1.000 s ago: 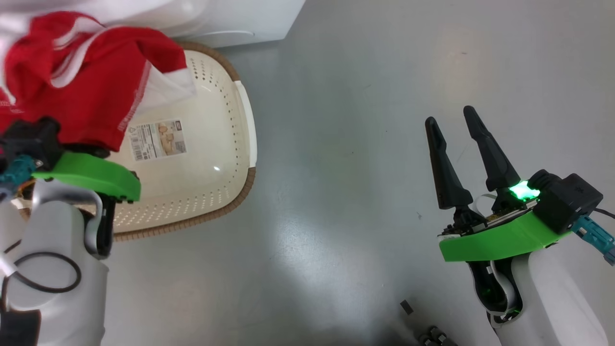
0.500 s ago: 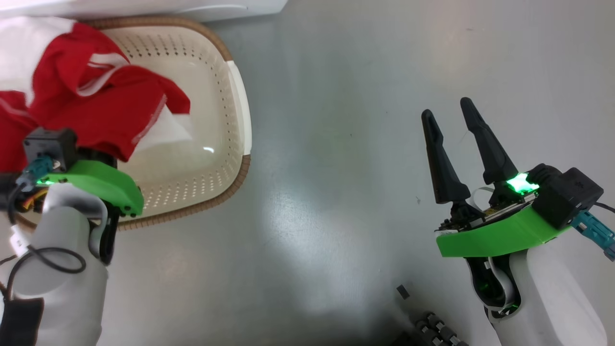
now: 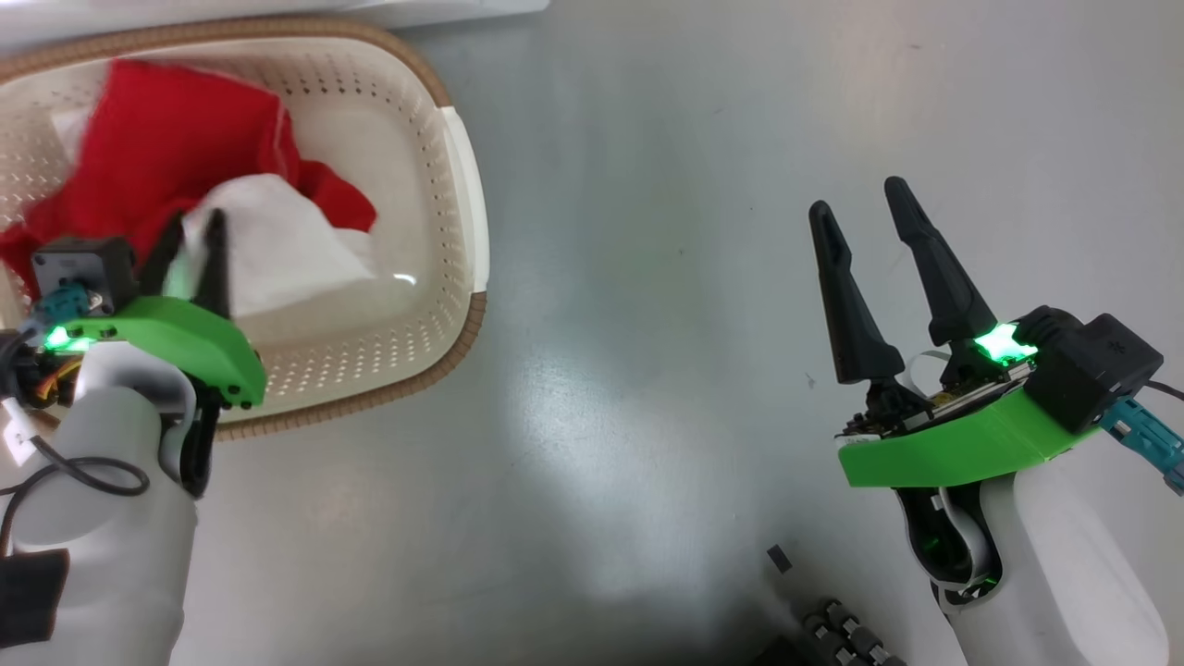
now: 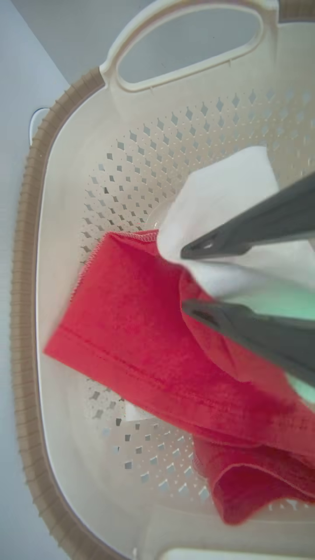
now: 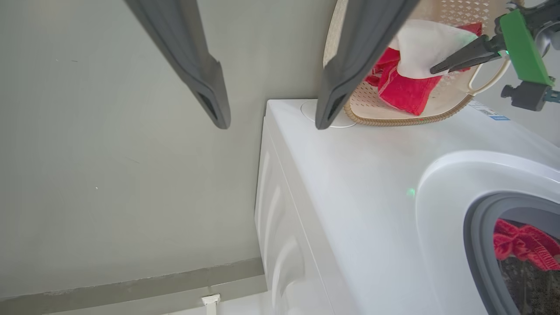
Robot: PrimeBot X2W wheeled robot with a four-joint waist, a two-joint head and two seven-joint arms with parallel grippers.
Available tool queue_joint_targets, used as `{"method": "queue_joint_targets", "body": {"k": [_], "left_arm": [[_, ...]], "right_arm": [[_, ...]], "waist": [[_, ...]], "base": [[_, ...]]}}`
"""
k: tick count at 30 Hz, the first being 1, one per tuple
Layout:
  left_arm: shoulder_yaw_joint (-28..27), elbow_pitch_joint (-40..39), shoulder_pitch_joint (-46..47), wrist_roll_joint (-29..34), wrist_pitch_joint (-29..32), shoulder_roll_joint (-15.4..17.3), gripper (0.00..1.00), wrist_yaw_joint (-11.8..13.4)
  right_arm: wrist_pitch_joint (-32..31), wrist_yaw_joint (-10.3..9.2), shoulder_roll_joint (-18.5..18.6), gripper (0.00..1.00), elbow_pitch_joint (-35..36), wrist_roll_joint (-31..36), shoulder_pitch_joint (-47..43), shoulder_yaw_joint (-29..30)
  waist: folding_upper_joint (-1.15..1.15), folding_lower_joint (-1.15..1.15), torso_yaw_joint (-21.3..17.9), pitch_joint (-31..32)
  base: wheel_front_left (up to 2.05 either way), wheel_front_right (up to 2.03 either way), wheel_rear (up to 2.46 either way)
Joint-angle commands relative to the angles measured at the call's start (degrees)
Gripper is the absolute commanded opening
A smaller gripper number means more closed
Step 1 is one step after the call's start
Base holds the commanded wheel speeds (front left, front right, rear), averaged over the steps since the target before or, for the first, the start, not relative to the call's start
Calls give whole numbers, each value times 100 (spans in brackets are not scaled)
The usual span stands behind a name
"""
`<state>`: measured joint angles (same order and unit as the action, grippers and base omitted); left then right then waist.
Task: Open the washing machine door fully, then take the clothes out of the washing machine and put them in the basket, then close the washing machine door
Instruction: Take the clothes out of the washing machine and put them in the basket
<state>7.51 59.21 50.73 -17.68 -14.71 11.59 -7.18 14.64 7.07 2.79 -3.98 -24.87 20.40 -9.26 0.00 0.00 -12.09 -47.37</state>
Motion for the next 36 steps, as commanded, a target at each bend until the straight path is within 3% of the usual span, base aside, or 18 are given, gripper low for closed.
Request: {"method": "queue_joint_targets", "body": {"k": [1,14,36], "left_arm": [[-95,-98,-130,-38,-29,194,100,-31],[-343,-989,-785,-110,-29,10,100,-31],[-1037,-2954,-2281,357,-29,-309,100,-31]], "right_arm": [[36,42,9,100,97,-34,-74,-74],[36,42,9,100,-82,185,-229,-1],[36,42,9,100,-398,519,-926,274]], "waist": [[0,0,29,53],[0,0,285,879],[0,0,698,2474]], "base": [[0,0,0],[0,0,0],[0,0,0]]}}
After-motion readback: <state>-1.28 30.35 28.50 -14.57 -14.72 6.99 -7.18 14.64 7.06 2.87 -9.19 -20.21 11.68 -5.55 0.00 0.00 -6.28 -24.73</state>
